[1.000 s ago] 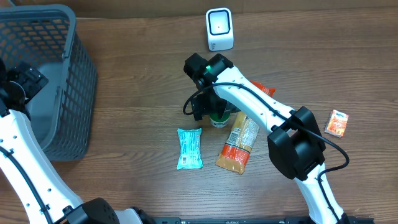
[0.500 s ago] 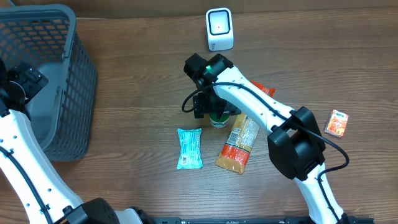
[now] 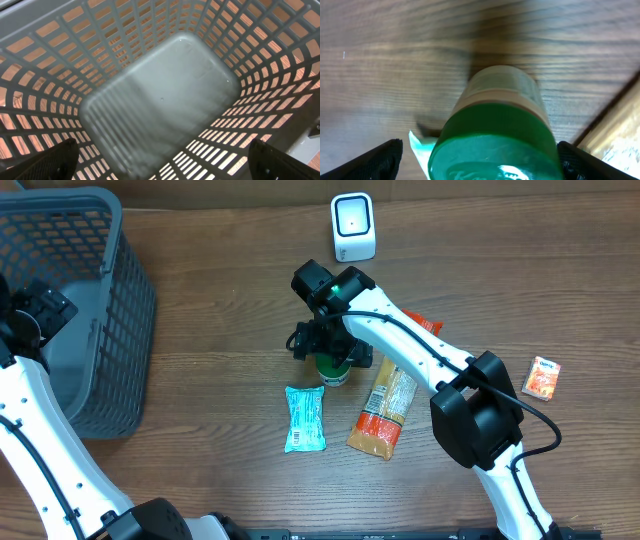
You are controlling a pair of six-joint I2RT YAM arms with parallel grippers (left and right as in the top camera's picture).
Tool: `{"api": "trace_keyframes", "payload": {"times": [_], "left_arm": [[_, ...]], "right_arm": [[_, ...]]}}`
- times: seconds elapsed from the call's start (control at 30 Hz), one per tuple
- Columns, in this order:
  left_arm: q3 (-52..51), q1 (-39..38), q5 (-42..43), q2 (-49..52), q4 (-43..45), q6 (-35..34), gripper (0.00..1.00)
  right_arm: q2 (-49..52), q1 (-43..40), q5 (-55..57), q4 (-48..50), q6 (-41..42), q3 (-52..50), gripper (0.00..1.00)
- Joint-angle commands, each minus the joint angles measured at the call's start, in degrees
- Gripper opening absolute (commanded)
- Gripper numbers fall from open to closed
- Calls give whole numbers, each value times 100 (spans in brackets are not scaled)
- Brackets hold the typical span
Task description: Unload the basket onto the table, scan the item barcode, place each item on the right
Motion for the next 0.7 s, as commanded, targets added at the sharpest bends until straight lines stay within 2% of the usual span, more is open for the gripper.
{"api": "trace_keyframes", "payload": {"times": [0.0, 0.17, 0.43, 0.67], "left_arm": [[140, -39, -28, 28, -2, -74, 100], [140, -39, -28, 28, -2, -74, 100], [140, -39, -28, 28, -2, -74, 100], [140, -39, -28, 28, -2, -74, 100]], "right_arm": [[37, 0, 282, 17, 1322, -35, 100], [37, 7, 138, 13, 2527, -35, 100], [37, 7, 109, 13, 3952, -35, 100], [37, 7, 114, -9, 4116, -35, 100]]}}
